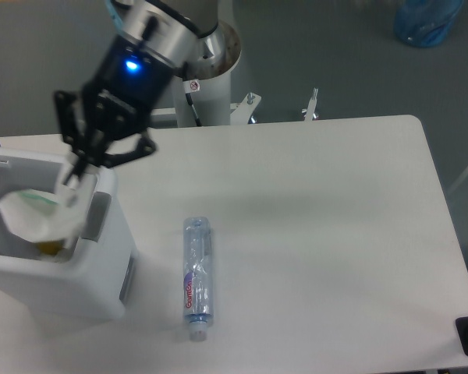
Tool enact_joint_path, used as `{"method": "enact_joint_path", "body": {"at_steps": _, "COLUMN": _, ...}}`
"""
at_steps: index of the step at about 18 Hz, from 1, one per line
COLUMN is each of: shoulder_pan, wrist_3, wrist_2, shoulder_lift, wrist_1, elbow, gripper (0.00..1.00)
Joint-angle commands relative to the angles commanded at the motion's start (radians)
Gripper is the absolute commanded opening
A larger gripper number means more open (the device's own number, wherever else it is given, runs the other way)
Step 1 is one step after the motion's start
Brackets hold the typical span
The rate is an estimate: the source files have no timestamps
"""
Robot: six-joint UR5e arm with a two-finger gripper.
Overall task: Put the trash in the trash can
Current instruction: 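Lift the paper and carry it over the white bin, releasing it, then move the open gripper back over the clear plastic bottle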
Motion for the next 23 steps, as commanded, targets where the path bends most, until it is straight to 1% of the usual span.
{"method": "enact_joint_path", "body": {"at_steps": 1, "shoulder_pan": -0.002, "wrist_3": 0.005, "wrist_2": 0.000, "shoulder_lift": -0.002, "wrist_1": 0.006, "elbow": -0.008, "gripper": 0.90}}
{"method": "enact_joint_path", "body": {"at_steps": 2, "shoulder_pan": 0.000, "wrist_3": 0.008, "wrist_2": 0.002, "shoulder_lift": 0.000, "wrist_1": 0.006, "elbow": -0.015, "gripper": 1.00}}
{"method": "enact_joint_path", "body": {"at_steps": 5, "shoulder_pan": -0.002, "wrist_3": 0.032, "wrist_2": 0.002, "shoulder_lift": 0.003, "wrist_1": 0.006, "elbow": -0.032, "gripper": 1.00}}
{"method": "enact_joint_path", "body": {"at_steps": 8, "shoulder_pan": 0.009, "wrist_3": 0.031, "wrist_2": 0.009, "shoulder_lift": -0.023, "wrist_1": 0.011, "elbow": -0.023, "gripper": 1.00}}
{"method": "enact_joint_path", "body": {"at_steps": 9, "shoulder_pan": 0.026, "wrist_3": 0.031, "wrist_2": 0.009, "shoulder_lift": -0.044, "wrist_1": 0.012, "elbow": -0.017, "gripper": 1.00}}
{"method": "enact_joint_path", "body": {"at_steps": 11, "shoulder_pan": 0.093, "wrist_3": 0.031, "wrist_2": 0.011, "shoulder_lift": -0.093, "wrist_1": 0.012, "elbow": -0.012, "gripper": 1.00}}
{"method": "enact_joint_path", "body": {"at_steps": 15, "shoulder_pan": 0.169, "wrist_3": 0.032, "wrist_2": 0.012, "shoulder_lift": -0.179, "wrist_1": 0.014, "elbow": 0.008, "gripper": 1.00}}
{"method": "enact_joint_path", "body": {"at_steps": 17, "shoulder_pan": 0.172, "wrist_3": 0.032, "wrist_2": 0.038, "shoulder_lift": -0.248, "wrist_1": 0.014, "elbow": 0.038, "gripper": 1.00}}
{"method": "enact_joint_path", "body": {"at_steps": 19, "shoulder_pan": 0.172, "wrist_3": 0.032, "wrist_2": 0.138, "shoulder_lift": -0.310, "wrist_1": 0.015, "elbow": 0.078, "gripper": 1.00}}
{"method": "enact_joint_path", "body": {"at_steps": 21, "shoulder_pan": 0.169, "wrist_3": 0.032, "wrist_2": 0.198, "shoulder_lift": -0.359, "wrist_1": 0.014, "elbow": 0.113, "gripper": 1.00}}
{"method": "enact_joint_path", "body": {"at_steps": 23, "shoulder_pan": 0.169, "wrist_3": 0.034, "wrist_2": 0.216, "shoulder_lift": -0.394, "wrist_1": 0.015, "elbow": 0.118, "gripper": 1.00}}
